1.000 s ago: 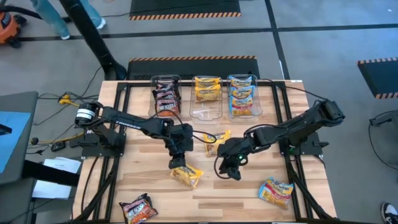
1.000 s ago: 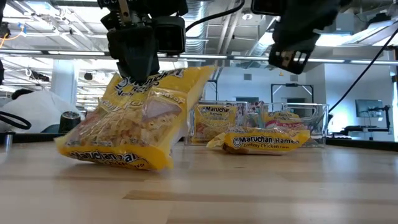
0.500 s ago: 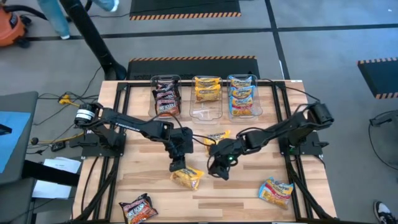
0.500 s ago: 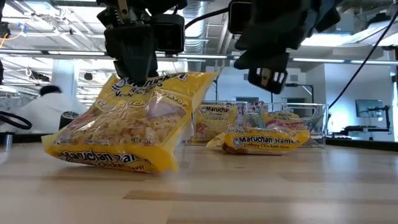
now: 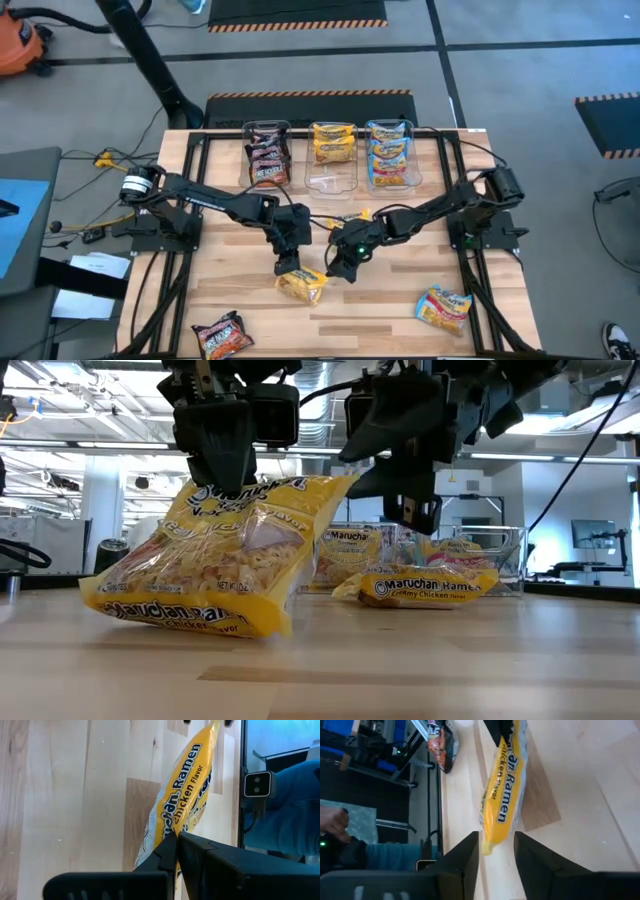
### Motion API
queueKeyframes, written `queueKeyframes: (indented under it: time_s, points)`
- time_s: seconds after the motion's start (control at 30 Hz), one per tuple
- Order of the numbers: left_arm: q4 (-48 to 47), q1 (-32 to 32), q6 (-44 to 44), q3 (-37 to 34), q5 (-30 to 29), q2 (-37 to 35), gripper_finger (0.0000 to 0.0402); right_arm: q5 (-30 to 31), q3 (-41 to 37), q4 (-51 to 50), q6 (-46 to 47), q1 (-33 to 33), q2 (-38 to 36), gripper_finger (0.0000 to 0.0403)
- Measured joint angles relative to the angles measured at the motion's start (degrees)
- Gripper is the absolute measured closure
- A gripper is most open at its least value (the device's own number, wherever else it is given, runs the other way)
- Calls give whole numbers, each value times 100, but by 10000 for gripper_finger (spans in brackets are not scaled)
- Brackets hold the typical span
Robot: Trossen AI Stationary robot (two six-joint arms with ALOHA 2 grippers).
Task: Sort Maruchan noodles
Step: Put the yellow noodle pack into the middle transparent bin
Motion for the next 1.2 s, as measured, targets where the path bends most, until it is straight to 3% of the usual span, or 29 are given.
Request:
queueKeyframes:
  time_s: [0.43,1.2]
  points:
    - [133,2,-7,0,4,0,401,130,2,68,260,2,21,192]
    - [286,2,-103,-2,-133,0,402,41,280,522,506,126,613,188]
